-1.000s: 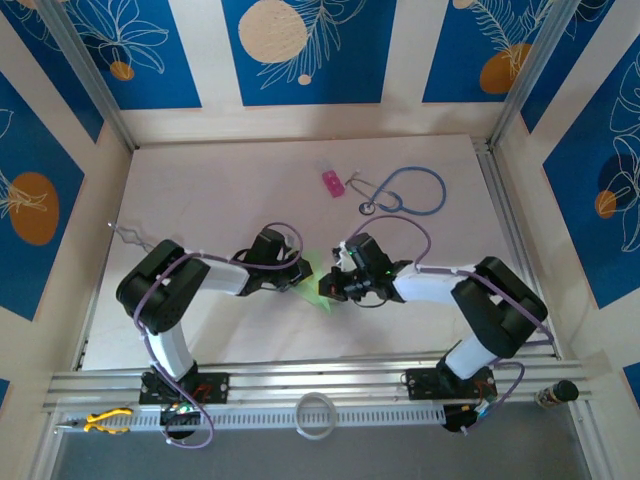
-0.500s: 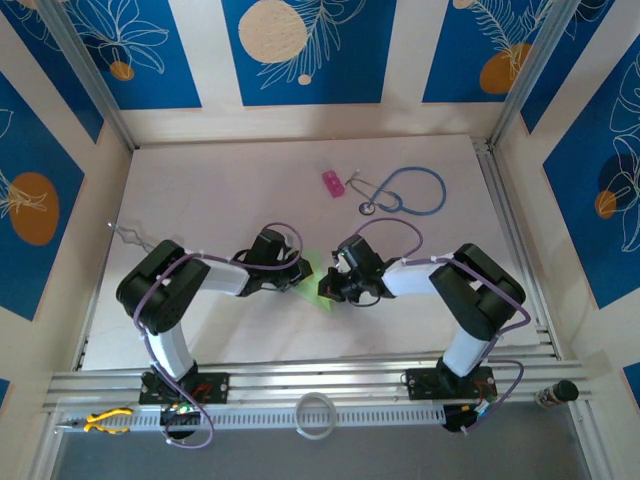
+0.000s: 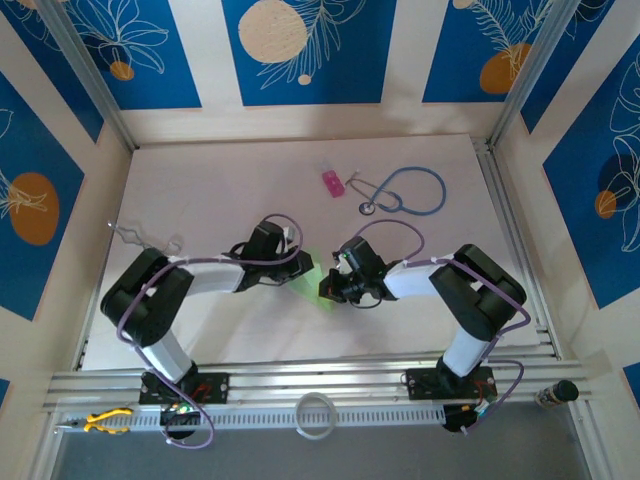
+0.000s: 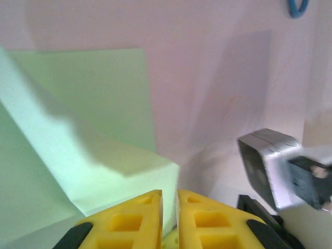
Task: Fold a paper plane with a square sheet of paper (pick it up from the middle)
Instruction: Fourth fold the wing at the center of the table.
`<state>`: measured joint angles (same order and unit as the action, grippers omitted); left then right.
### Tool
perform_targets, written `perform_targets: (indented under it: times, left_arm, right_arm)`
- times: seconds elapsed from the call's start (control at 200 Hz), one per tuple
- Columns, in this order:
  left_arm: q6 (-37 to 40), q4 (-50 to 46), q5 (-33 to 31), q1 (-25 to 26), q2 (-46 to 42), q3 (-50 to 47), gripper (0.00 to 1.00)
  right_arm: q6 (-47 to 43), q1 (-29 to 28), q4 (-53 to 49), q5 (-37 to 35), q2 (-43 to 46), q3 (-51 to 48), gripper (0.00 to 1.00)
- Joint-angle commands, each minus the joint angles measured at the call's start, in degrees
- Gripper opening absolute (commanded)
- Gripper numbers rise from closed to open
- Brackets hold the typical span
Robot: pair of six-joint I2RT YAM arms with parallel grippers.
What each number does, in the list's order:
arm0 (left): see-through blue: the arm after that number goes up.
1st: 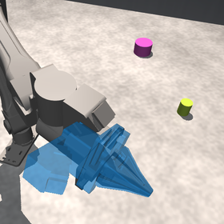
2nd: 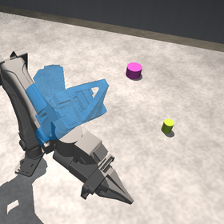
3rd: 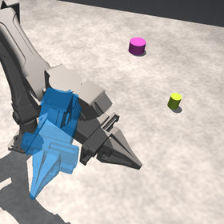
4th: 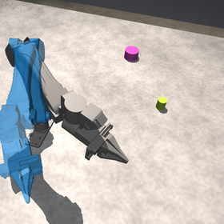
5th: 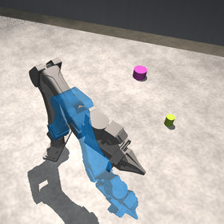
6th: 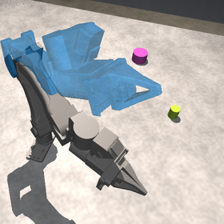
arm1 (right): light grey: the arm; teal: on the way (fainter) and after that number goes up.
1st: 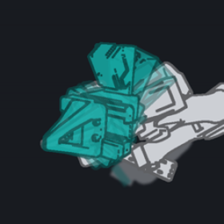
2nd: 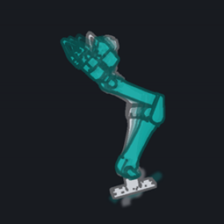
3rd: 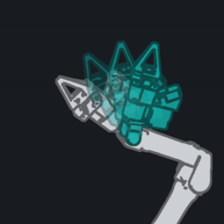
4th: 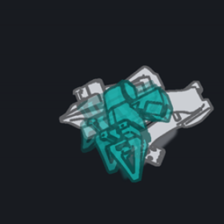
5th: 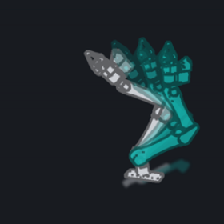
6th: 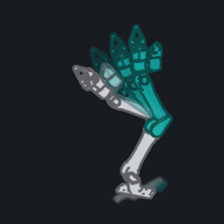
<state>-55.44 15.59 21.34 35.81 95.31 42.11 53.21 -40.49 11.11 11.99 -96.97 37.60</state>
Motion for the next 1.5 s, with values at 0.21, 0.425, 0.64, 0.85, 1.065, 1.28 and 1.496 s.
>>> perform_targets:
  times: [0.21,0.425,0.64,0.85,1.065,1.28,1.496]
  left_arm:
    - [4.6,-5.2,4.2,0.8,-2.3,-0.1,0.12]
    - [2.5,1.0,6.8,1.6,1.7,-1.5,0.12]
    - [0.8,1.5,4.6,1.6,5.5,-1.6,0.11]
    - [1.3,-0.3,2.0,0.9,7.0,-1.3,0.1]
    - [2.8,-2.8,0.8,-0.3,7.8,0.0,0.1]
    - [7.6,-2.5,6.1,-2.2,8.8,2.8,0.12]
    - [9.7,-9.9,3.7,-0.8,3.2,3.9,0.14]
  right_arm:
    - [0.1,-0.9,-7.3,-3.2,-1.4,-2.9,0.02]
    - [0.4,-1.1,-7.0,-3.5,-1.3,-3.3,0.01]
    - [0.3,-1.2,-7.0,-3.5,-1.5,-3.4,0.01]
    - [0.2,-1.4,-7.3,-3.7,-1.8,-3.8,0.01]
    - [0.2,-1.7,-7.8,-4.1,-2.1,-4.2,0.01]
    - [-0.1,-1.8,-8.6,-4.4,-2.4,-4.1,0.0]
    - [0.1,-1.8,-8.7,-4.4,-2.7,-3.8,0.0]
